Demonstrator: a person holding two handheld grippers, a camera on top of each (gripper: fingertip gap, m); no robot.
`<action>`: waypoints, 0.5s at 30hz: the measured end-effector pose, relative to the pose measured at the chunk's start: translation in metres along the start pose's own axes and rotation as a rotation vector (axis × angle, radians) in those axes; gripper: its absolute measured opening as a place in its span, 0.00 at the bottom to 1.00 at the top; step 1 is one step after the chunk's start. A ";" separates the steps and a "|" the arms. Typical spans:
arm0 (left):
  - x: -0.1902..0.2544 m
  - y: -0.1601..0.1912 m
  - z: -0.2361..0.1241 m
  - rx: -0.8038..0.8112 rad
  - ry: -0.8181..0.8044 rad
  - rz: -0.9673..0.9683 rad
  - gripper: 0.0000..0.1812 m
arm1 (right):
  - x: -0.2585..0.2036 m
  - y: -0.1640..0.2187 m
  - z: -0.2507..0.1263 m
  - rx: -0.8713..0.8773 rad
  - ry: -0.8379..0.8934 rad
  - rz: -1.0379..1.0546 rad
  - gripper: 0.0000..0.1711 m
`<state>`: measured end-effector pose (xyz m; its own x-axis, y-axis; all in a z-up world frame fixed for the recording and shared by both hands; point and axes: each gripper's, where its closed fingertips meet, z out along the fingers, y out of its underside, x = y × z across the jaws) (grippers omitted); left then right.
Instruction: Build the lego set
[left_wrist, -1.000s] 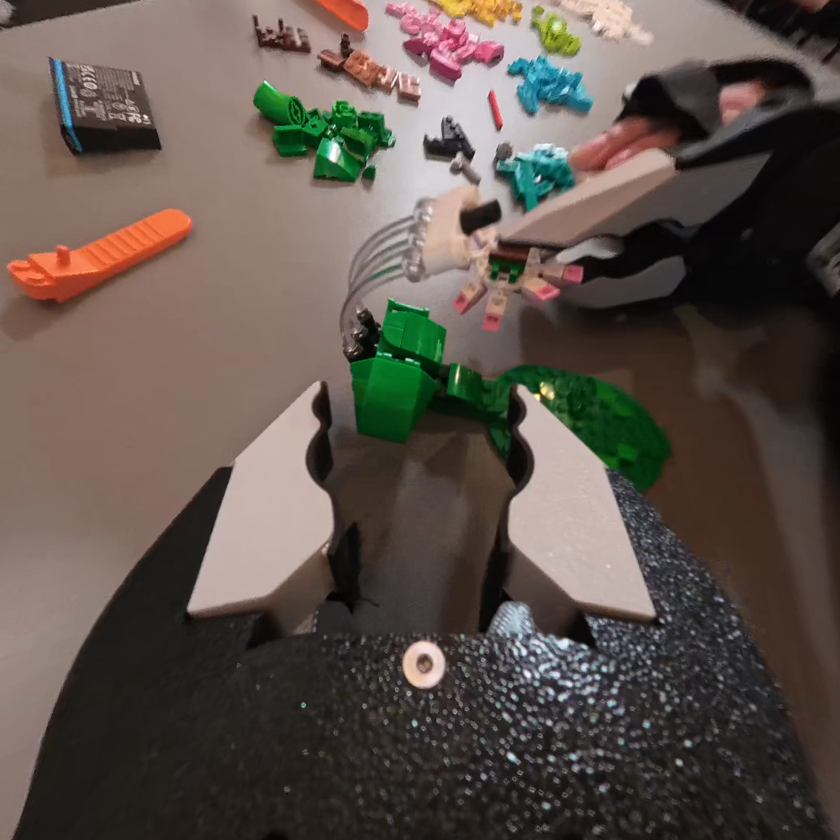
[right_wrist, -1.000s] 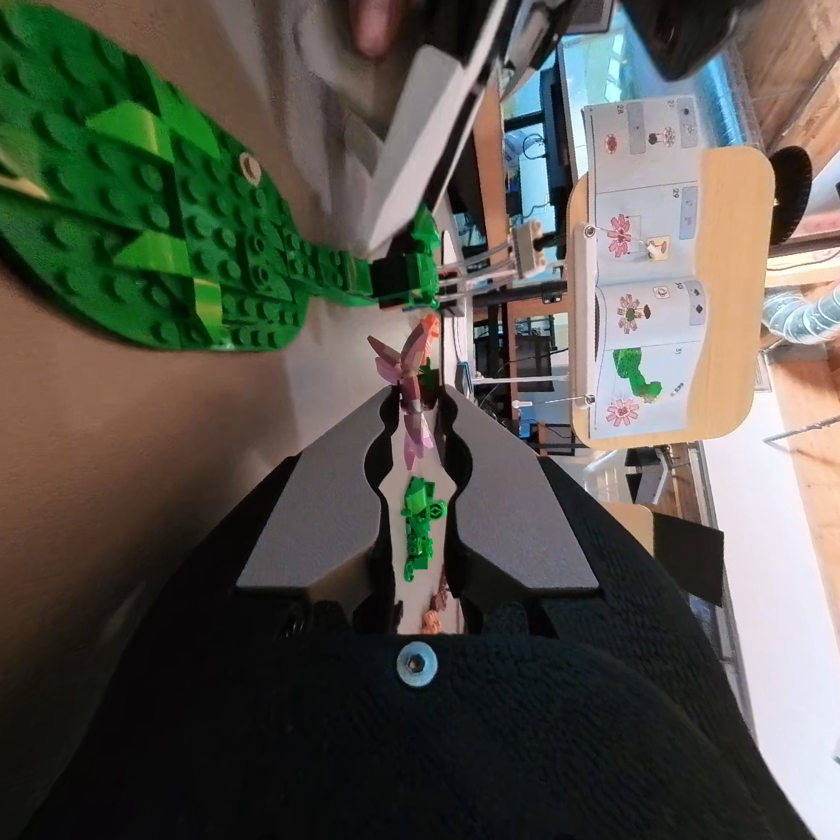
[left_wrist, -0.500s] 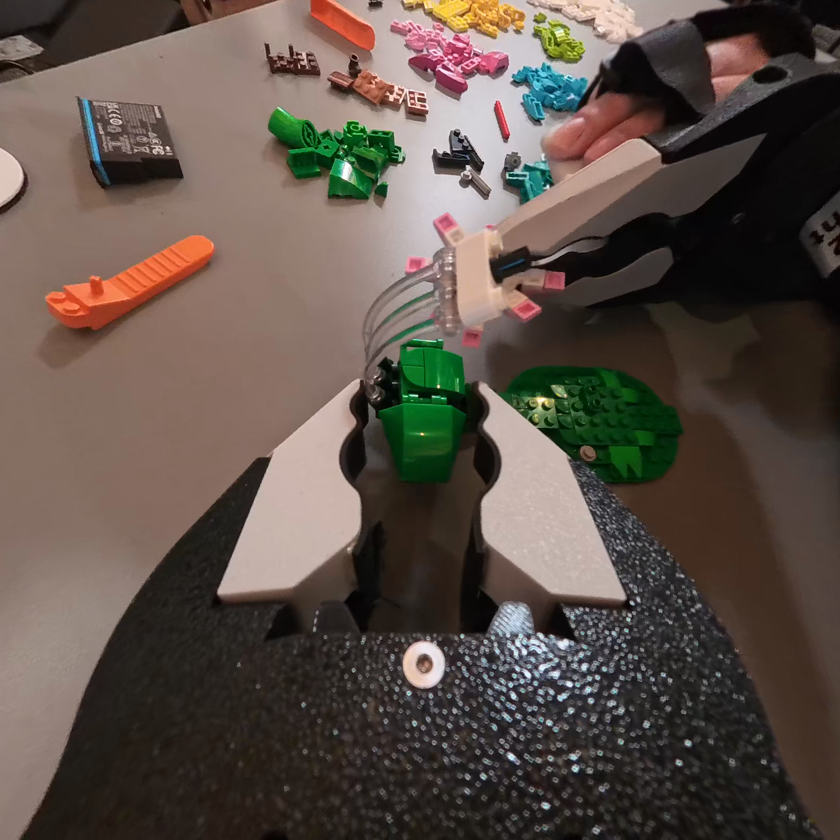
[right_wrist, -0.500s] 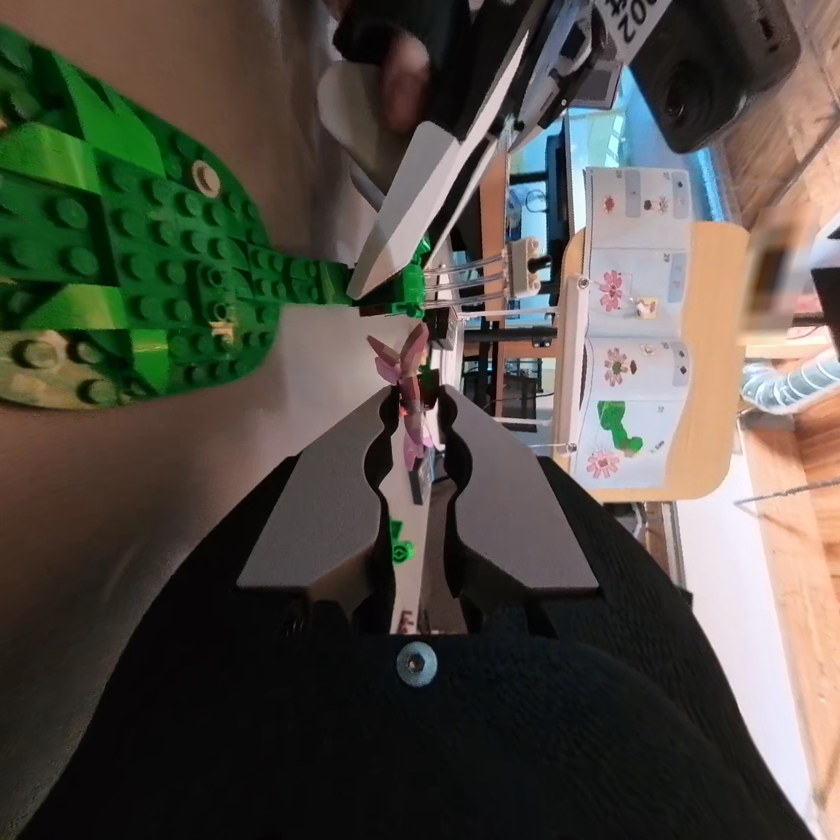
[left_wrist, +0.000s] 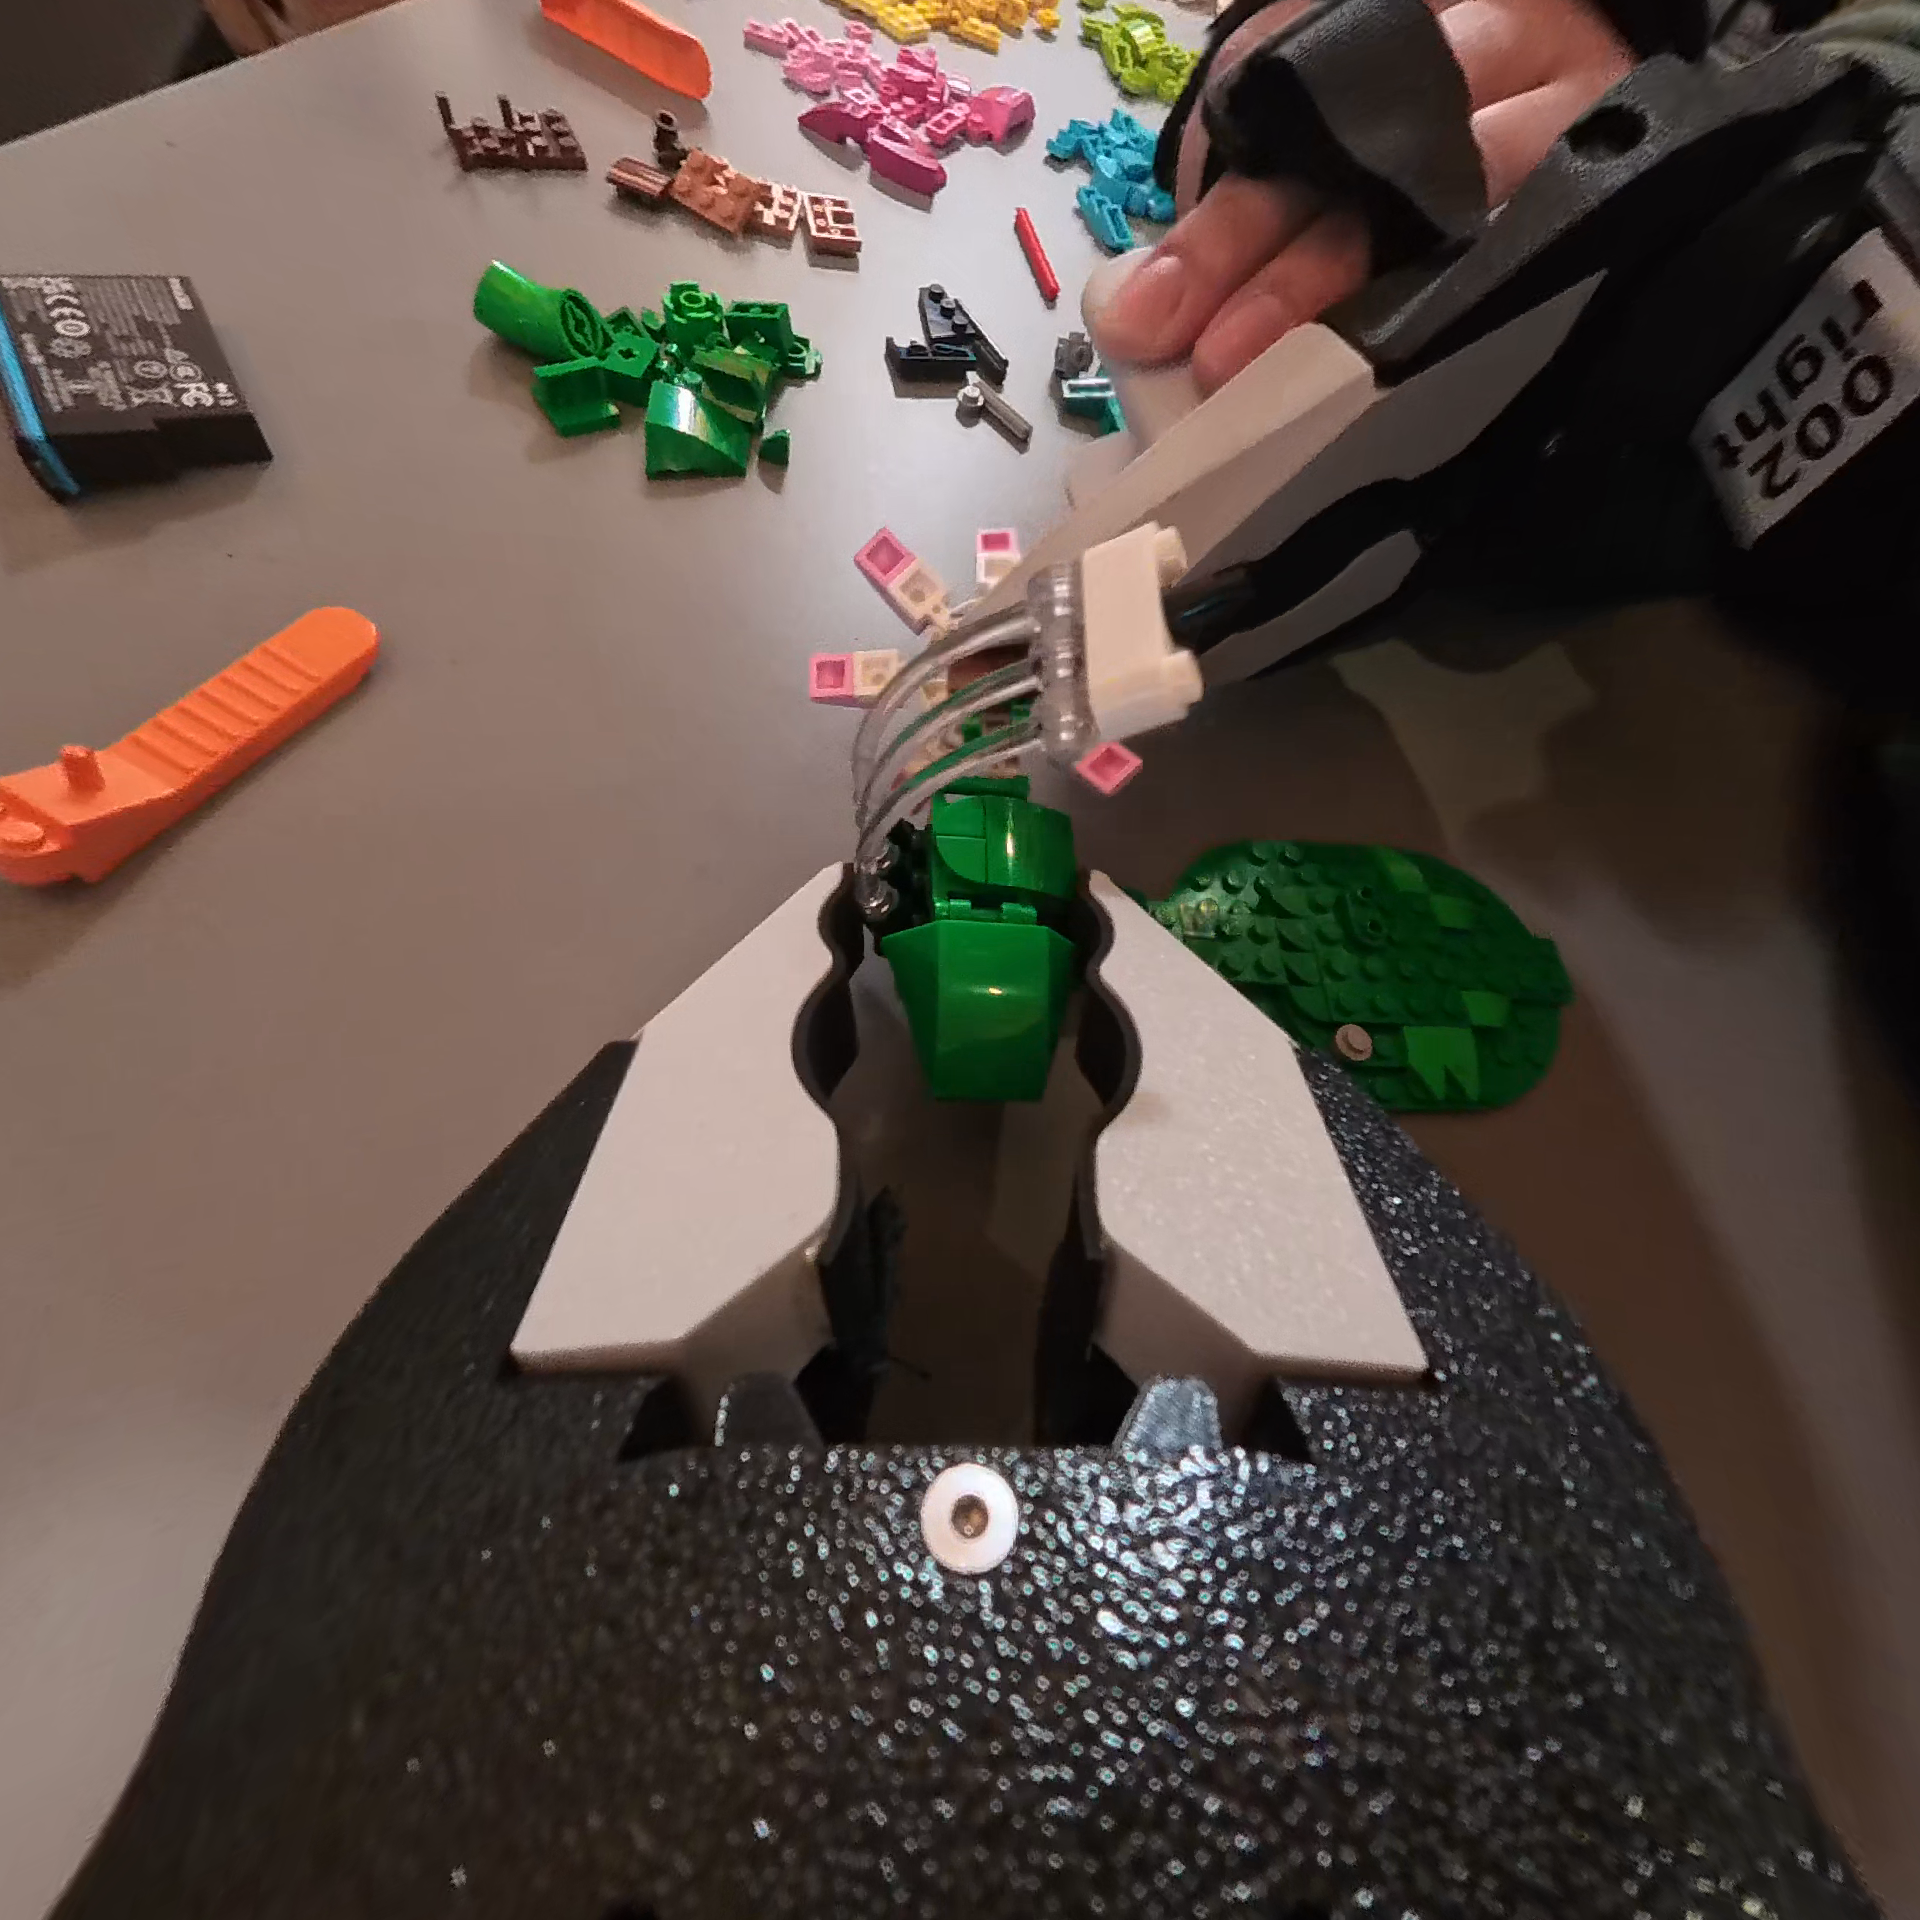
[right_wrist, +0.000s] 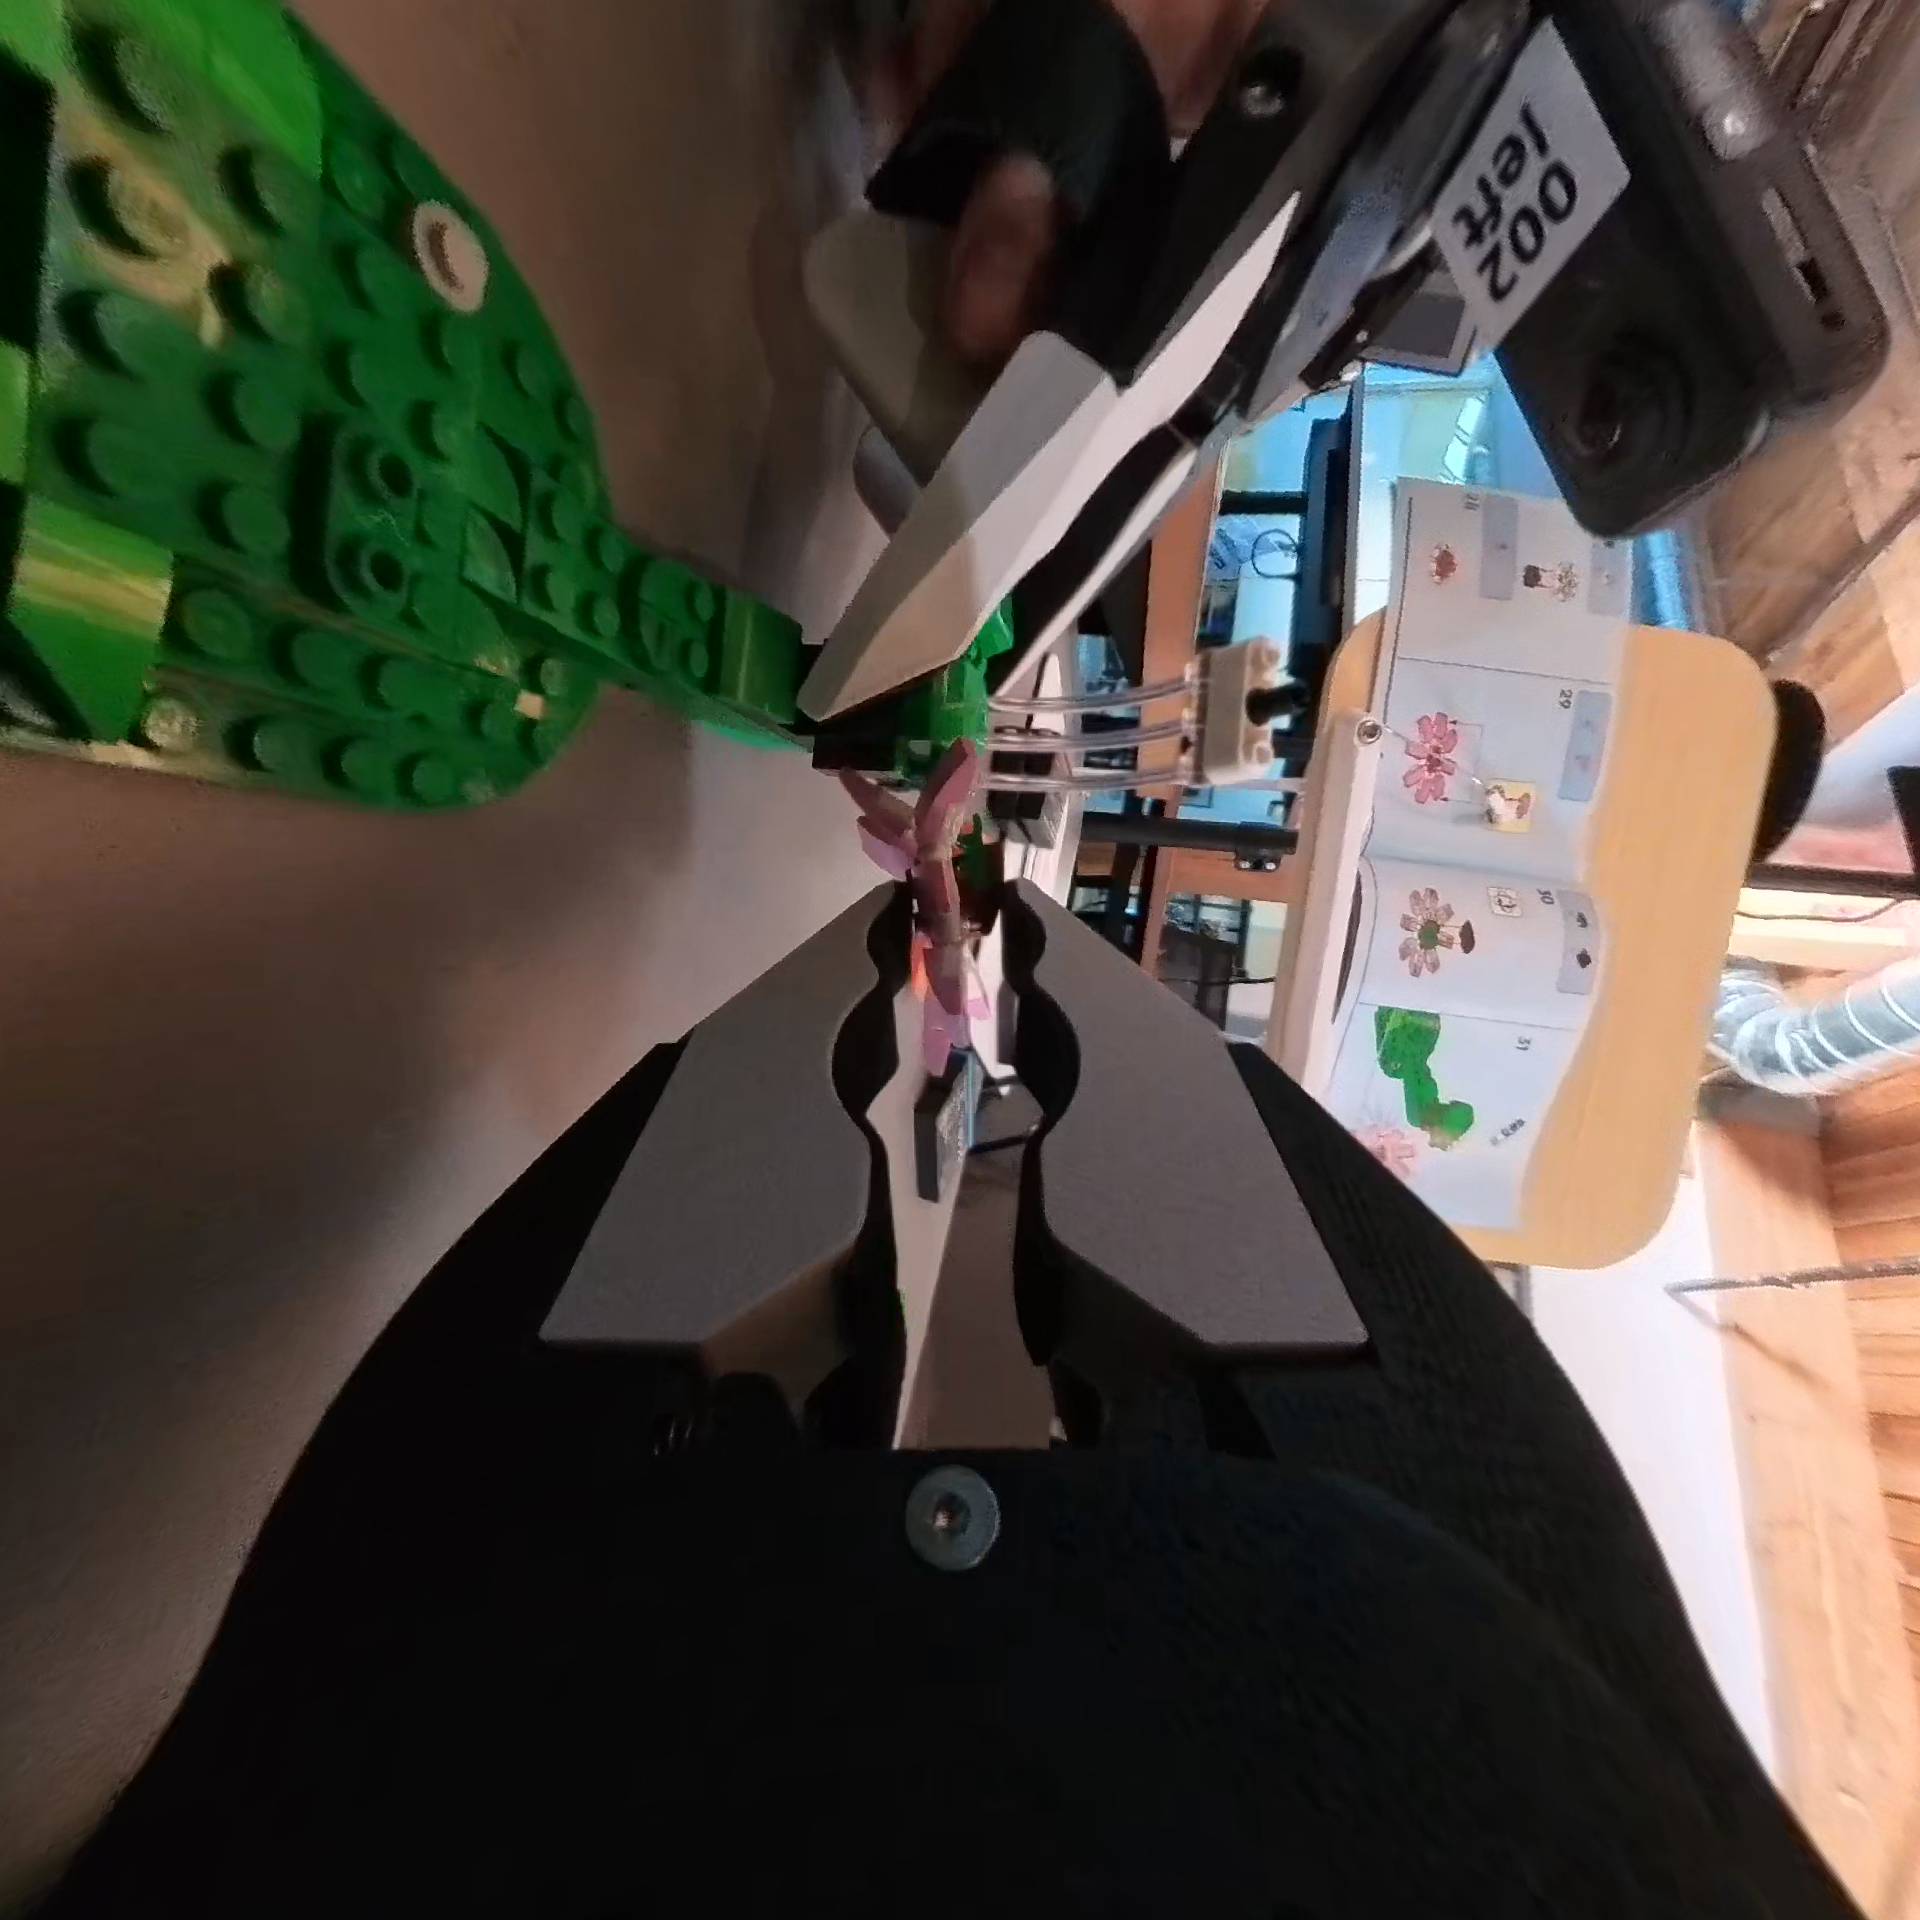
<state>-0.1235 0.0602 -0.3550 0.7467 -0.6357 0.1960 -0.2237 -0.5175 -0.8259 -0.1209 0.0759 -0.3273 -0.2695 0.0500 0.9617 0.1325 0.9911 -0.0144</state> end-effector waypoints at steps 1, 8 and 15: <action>0.000 0.000 0.000 -0.002 0.008 0.006 0.21 | -0.001 0.001 0.001 -0.004 -0.001 -0.015 0.09; 0.002 -0.001 0.001 -0.009 0.023 0.015 0.21 | -0.004 -0.002 0.001 -0.004 -0.023 -0.114 0.09; 0.004 -0.001 0.003 -0.008 0.040 0.006 0.20 | -0.002 -0.002 0.000 -0.002 -0.033 -0.137 0.08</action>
<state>-0.1184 0.0598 -0.3550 0.7196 -0.6613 0.2119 -0.2338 -0.5181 -0.8228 -0.1206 0.0736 -0.3293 -0.3167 -0.0816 0.9450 0.0939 0.9887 0.1168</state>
